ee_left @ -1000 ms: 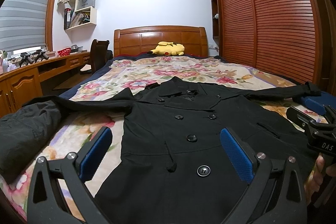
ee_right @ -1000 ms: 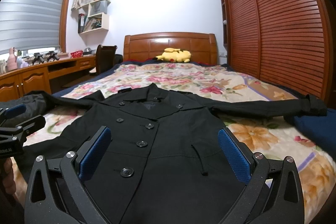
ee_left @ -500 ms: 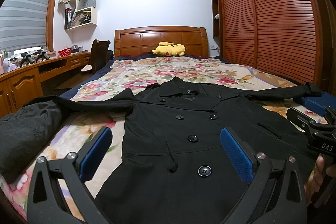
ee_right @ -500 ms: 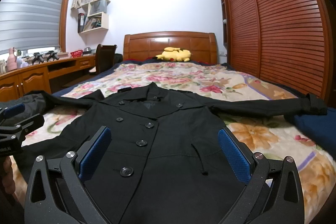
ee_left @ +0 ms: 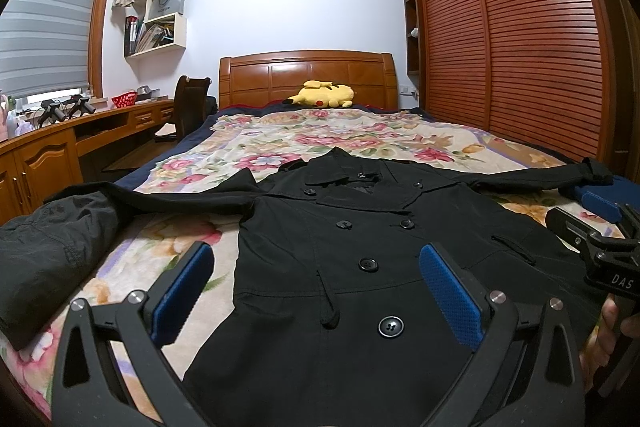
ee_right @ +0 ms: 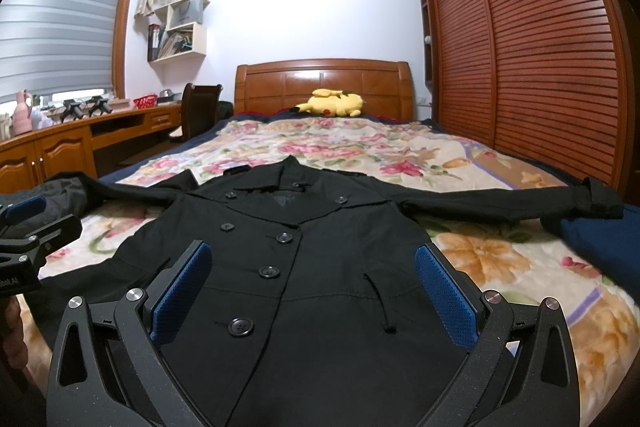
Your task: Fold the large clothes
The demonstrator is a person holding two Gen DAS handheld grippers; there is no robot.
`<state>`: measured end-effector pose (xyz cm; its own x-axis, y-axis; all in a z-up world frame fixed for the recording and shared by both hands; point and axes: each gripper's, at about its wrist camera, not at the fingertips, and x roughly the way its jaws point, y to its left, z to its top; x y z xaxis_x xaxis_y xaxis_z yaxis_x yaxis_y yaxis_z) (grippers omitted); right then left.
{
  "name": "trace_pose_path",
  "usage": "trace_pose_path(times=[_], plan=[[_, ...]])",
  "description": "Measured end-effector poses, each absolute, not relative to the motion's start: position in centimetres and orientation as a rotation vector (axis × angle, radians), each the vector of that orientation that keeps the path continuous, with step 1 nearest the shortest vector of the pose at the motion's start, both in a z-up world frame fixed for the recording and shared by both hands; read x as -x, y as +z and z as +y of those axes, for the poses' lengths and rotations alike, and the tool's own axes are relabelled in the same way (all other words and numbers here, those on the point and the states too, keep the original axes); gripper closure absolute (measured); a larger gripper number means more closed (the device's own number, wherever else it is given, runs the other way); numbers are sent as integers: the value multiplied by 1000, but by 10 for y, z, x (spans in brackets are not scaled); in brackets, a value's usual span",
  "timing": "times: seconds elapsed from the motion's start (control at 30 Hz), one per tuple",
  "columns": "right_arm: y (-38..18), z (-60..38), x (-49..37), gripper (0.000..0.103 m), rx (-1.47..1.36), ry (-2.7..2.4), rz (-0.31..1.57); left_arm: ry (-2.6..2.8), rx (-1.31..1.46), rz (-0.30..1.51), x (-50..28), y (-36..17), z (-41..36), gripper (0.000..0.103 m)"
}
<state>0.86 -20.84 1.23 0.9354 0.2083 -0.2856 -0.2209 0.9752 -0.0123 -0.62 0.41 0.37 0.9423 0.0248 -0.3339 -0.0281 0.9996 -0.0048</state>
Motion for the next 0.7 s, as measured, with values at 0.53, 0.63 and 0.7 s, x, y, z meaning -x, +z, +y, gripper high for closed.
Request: trace_pose_path(times=[0.53, 0.63, 0.7], plan=[[12, -208, -9, 0, 44, 221, 290, 26, 8, 340, 7, 4, 5, 0], [12, -208, -9, 0, 44, 220, 290, 26, 9, 341, 7, 4, 5, 0], [12, -208, -9, 0, 43, 221, 290, 26, 9, 342, 7, 4, 5, 0]])
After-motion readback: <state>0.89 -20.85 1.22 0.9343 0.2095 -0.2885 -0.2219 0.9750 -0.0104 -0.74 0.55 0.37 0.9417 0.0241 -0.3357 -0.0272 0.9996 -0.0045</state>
